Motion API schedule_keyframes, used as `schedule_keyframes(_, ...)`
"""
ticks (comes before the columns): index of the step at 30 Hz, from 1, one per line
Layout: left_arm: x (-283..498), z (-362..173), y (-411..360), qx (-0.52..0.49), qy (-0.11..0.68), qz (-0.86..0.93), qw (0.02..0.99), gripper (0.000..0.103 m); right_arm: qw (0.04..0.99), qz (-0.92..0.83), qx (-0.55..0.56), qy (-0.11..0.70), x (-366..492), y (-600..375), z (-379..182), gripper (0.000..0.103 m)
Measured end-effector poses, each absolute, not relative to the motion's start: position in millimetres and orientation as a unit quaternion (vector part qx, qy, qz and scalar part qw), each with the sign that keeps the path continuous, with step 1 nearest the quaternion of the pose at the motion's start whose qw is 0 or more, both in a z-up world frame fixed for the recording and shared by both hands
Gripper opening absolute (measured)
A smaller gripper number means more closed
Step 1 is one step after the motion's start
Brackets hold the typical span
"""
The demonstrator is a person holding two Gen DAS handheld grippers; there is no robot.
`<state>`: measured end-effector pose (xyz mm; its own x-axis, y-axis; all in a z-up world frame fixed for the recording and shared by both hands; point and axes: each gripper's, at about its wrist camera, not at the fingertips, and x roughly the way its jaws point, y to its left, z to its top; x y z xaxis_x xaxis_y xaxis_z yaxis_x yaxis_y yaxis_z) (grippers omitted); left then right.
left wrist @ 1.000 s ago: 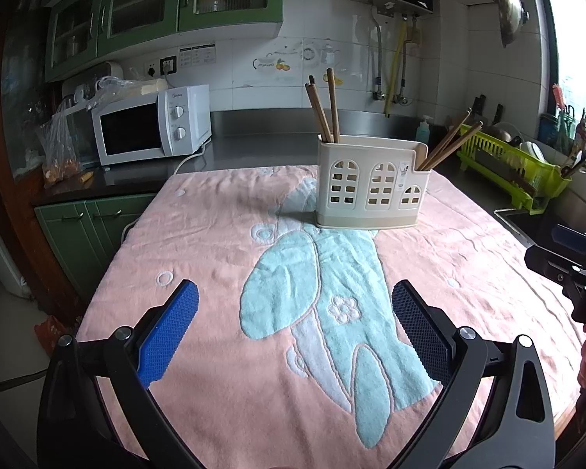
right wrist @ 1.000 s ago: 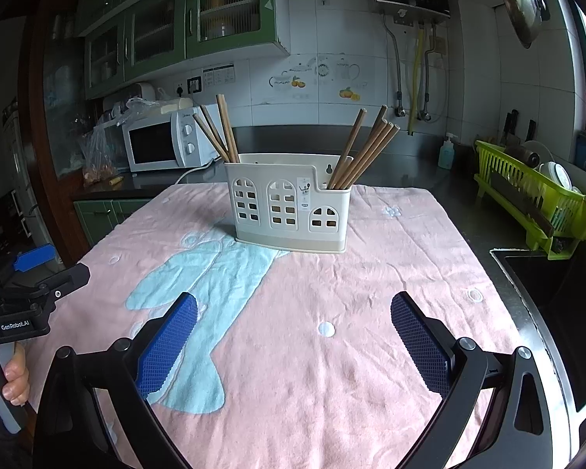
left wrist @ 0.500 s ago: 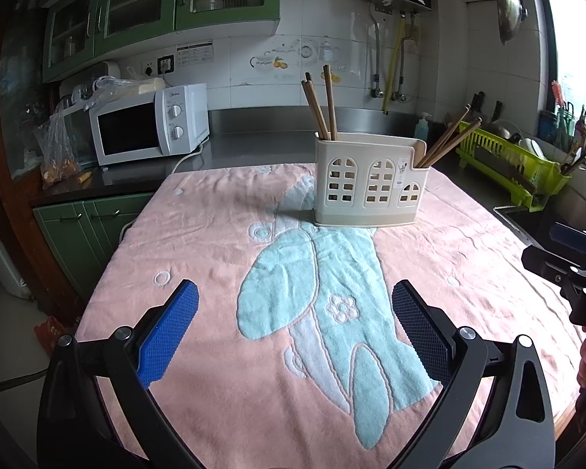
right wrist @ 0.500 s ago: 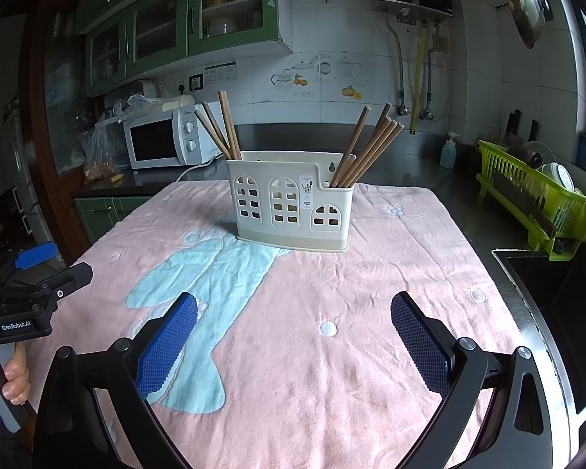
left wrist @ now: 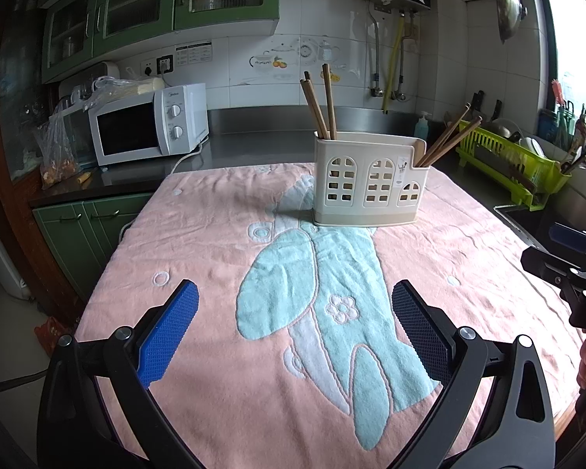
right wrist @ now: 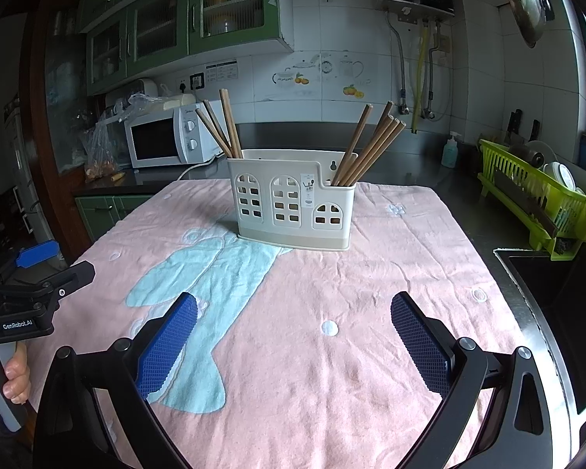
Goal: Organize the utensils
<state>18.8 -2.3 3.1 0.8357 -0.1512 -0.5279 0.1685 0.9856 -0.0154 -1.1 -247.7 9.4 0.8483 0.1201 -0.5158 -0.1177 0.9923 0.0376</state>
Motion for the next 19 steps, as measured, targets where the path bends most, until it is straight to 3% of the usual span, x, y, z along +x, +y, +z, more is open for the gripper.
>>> schedule_keyframes(19,20.3,0.4,-1.7,0.015,0.275,-0.087,0.957,0.098,0.961,0.061,0.003,0.27,-0.1,-249.6,7.0,0.096)
